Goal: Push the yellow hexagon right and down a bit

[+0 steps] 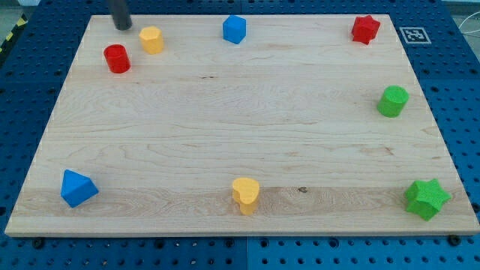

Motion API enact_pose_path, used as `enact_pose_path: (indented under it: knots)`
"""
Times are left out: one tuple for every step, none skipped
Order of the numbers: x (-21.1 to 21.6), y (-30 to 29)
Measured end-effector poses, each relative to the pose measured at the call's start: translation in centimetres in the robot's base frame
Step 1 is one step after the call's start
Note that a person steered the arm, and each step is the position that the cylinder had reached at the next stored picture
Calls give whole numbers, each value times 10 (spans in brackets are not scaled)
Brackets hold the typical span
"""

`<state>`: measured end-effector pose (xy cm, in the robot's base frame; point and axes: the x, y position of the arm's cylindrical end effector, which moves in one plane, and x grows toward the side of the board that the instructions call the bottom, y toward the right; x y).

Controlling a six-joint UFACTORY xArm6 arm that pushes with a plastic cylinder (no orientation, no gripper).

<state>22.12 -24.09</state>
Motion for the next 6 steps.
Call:
enact_pose_path:
  knots:
    - [12,5]
    - [33,37]
    - [45,79]
    - [52,124]
    - [56,132]
    - [56,132]
